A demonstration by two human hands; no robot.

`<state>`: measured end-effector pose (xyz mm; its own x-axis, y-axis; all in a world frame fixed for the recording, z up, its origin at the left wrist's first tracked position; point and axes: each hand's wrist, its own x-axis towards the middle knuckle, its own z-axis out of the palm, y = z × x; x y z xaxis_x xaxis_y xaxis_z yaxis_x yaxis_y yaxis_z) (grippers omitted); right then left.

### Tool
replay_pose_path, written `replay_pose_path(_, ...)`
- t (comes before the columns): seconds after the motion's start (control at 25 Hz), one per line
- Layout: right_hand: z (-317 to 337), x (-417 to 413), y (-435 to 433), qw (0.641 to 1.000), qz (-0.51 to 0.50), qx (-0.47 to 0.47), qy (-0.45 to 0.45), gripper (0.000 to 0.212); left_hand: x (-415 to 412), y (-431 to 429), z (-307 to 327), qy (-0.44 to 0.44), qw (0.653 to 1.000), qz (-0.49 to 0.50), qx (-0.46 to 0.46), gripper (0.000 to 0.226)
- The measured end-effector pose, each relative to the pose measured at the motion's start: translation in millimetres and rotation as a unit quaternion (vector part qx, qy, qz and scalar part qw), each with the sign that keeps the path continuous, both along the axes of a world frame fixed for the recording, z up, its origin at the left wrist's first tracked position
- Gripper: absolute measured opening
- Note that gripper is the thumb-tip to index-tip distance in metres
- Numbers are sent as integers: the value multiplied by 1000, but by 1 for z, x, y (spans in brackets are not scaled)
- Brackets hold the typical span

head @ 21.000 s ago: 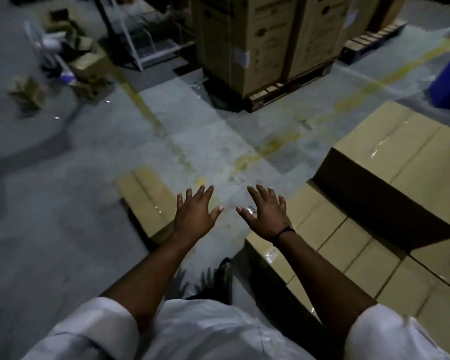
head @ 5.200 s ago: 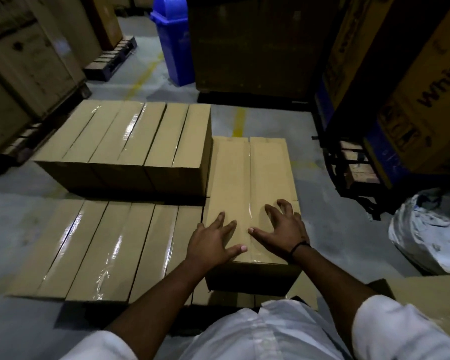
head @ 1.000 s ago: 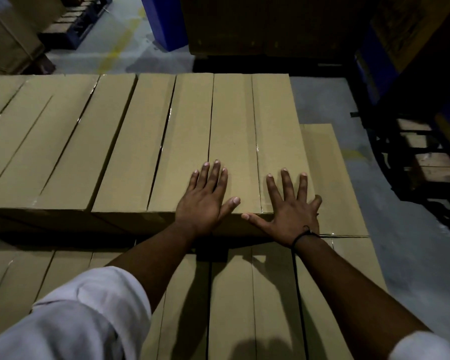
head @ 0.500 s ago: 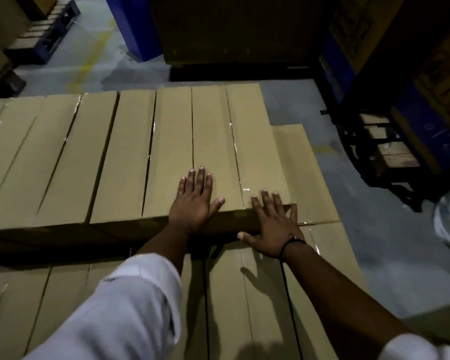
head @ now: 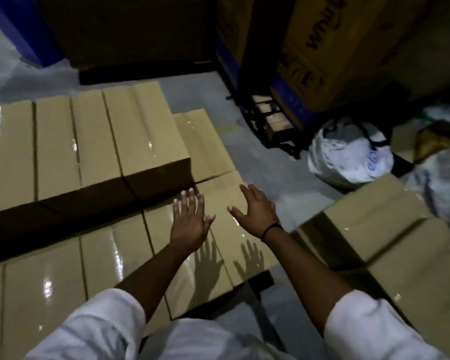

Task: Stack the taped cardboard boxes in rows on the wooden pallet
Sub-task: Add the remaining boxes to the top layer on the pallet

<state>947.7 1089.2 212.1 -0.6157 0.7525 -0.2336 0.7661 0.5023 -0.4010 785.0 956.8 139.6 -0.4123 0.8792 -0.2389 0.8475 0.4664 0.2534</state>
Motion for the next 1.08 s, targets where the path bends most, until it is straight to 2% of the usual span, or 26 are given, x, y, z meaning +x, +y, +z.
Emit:
replay_pose_path(0.12, 11, 89, -2, 997, -70, 12, 14, 78, 74, 14, 28, 8, 998, -35, 42, 87)
replay_pose_path(0.36, 27, 241, -15, 973, -201, -40, 102, 76, 192, 41, 60, -26, 992, -108, 54, 94)
replay_pose_path(0.56, 28, 322, -11, 958, -267, -48, 91, 77, 260, 64, 72, -20, 984, -174, 38, 83)
replay_pose_path(0.72, 23, 353, 2, 952, -302, -28, 47, 74, 294, 94, 81, -17, 973, -227, 33, 83)
replay_pose_path(0.92, 14, 378, 29, 950, -304, 10, -66, 75, 314, 144, 77, -17, 949, -314, 19, 82)
replay_pose_path(1.08, 6, 392, 53, 933, -352, 9, -77, 78, 319, 187, 67, 4, 925, -379, 23, 80)
